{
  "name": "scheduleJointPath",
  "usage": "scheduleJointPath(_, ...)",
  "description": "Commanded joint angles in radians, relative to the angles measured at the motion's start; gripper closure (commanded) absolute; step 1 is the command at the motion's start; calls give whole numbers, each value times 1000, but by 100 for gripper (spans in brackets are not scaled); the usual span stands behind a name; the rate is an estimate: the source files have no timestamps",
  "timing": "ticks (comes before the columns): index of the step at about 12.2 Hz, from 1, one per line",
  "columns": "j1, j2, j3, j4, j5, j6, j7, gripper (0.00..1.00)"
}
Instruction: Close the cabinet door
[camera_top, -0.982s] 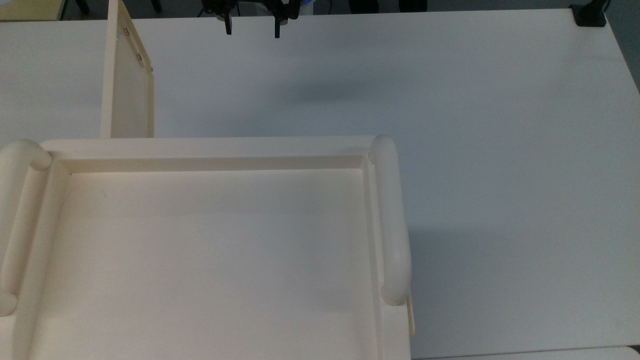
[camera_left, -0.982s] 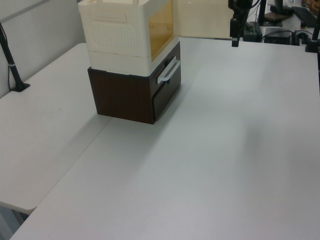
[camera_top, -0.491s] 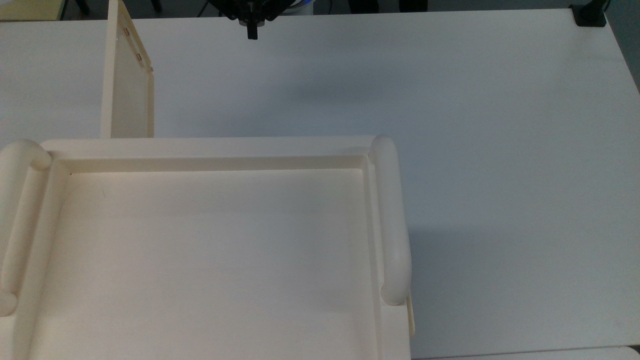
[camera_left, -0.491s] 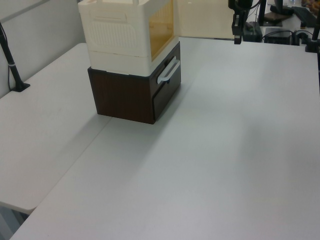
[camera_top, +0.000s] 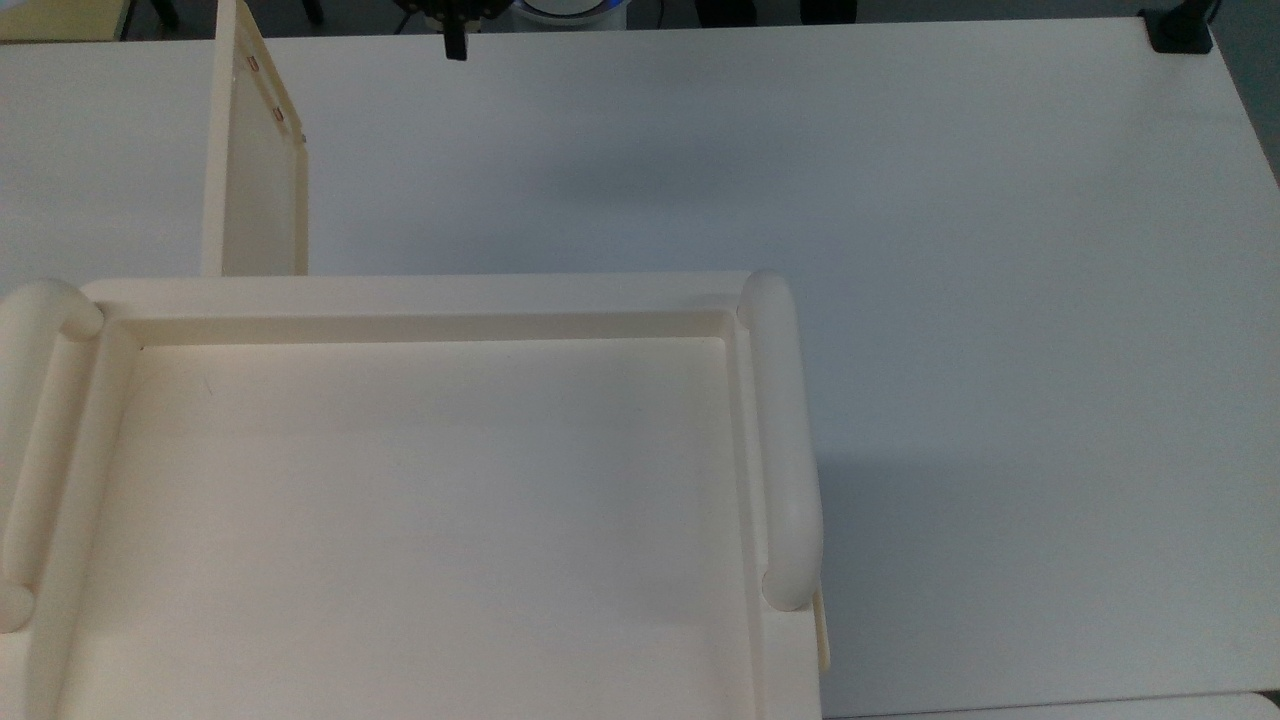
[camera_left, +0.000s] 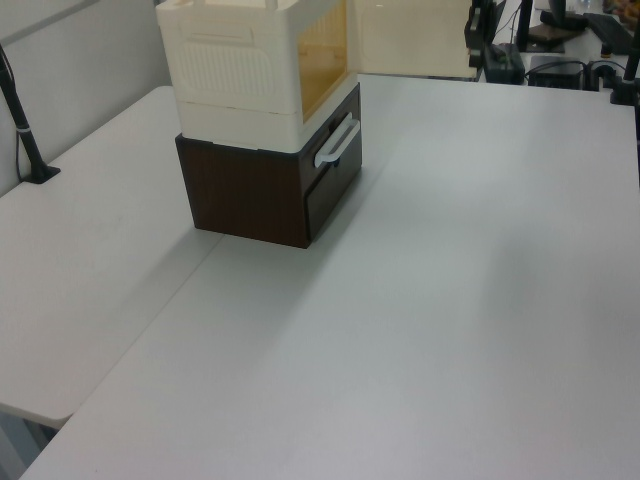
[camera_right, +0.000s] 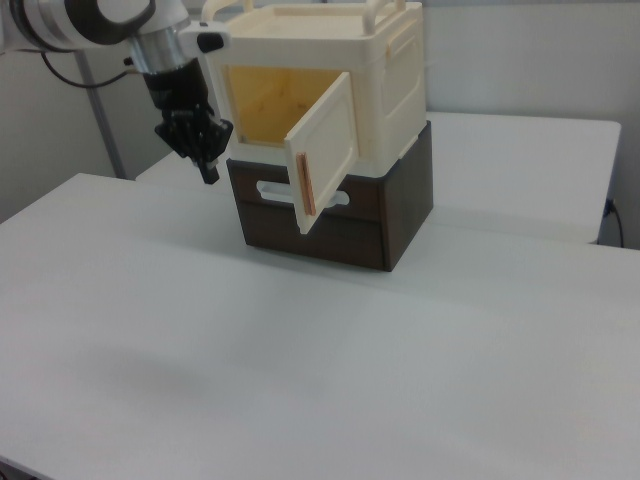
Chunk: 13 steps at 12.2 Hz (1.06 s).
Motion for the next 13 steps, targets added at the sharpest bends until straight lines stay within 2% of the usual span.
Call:
scheduleJointPath(1,-32,-12,-8,78,23,-5,-25,100)
scheduleJointPath(2,-44,-12,-11,93,28,-3,-25,100)
scheduleJointPath(4,-54,-13,-67,138,57,44,-26,100)
scheduleJointPath(8,-70,-12,-161,152,62,127,-26,100)
scheduleJointPath(13,-116,8,-212,144,117,184,-104,100)
